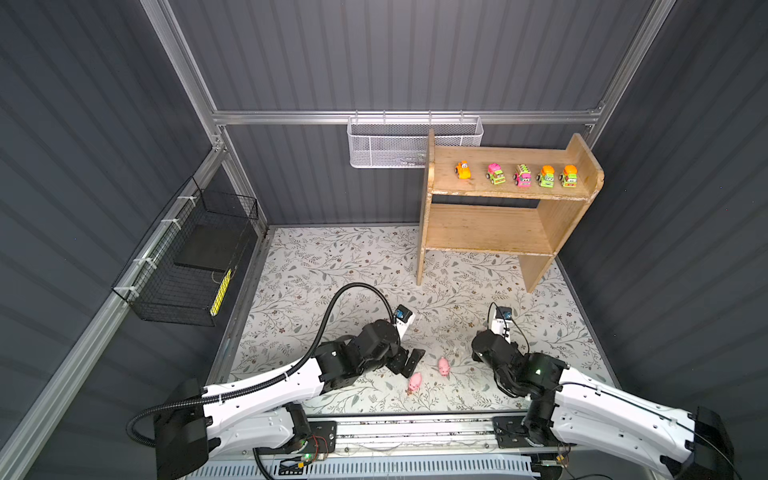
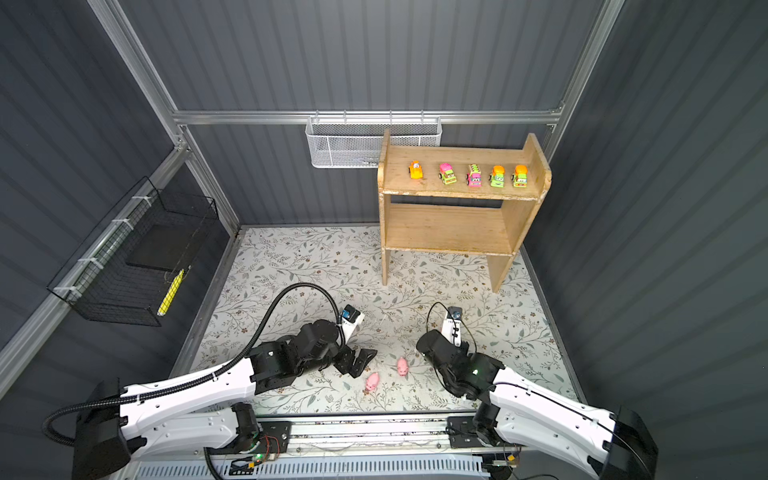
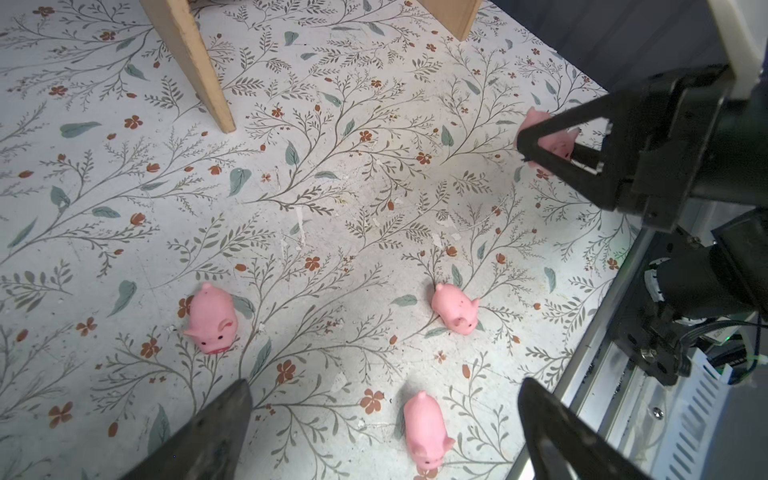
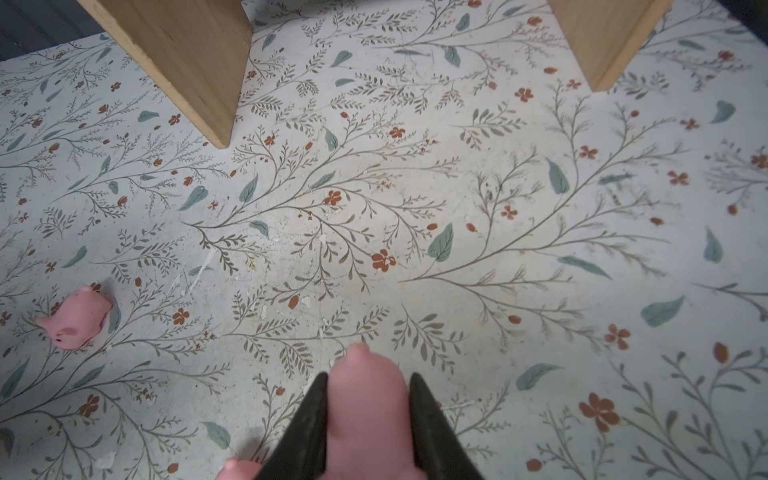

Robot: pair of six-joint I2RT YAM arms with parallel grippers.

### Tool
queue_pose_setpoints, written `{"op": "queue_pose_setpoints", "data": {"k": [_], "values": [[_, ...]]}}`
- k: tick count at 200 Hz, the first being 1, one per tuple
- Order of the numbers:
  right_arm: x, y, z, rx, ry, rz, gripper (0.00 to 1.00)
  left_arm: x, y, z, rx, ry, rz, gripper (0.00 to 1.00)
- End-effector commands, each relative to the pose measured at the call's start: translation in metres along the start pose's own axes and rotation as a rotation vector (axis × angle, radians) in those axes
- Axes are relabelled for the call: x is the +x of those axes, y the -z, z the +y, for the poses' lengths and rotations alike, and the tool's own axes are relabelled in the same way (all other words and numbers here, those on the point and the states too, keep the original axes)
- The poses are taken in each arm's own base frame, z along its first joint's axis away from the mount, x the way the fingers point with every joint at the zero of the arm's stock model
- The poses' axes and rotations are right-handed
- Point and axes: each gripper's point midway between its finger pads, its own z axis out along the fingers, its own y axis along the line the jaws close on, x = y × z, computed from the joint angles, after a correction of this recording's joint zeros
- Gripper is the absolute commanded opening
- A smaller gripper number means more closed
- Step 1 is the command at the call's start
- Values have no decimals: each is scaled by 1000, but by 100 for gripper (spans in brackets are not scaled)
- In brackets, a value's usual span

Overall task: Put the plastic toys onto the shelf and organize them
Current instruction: 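Lift the pink pig and carry it to the lower shelf with the right gripper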

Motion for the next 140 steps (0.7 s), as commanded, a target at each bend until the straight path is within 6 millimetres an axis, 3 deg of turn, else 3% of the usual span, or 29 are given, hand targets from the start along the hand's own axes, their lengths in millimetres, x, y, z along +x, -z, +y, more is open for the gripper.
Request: {"op": "queue_pose_setpoints", "data": {"k": [1,85,140], "values": [[-27,7,1,-1,84,-31,32,-21,4,-5,-7,-64,-18,100],[-134,10,-3,14,88,-140,31,-83,7,-31,51,-166,-100,100],[-196,-5,-24,48,40,-203,31,-129,0,-53,97,-254,-149,100]]}}
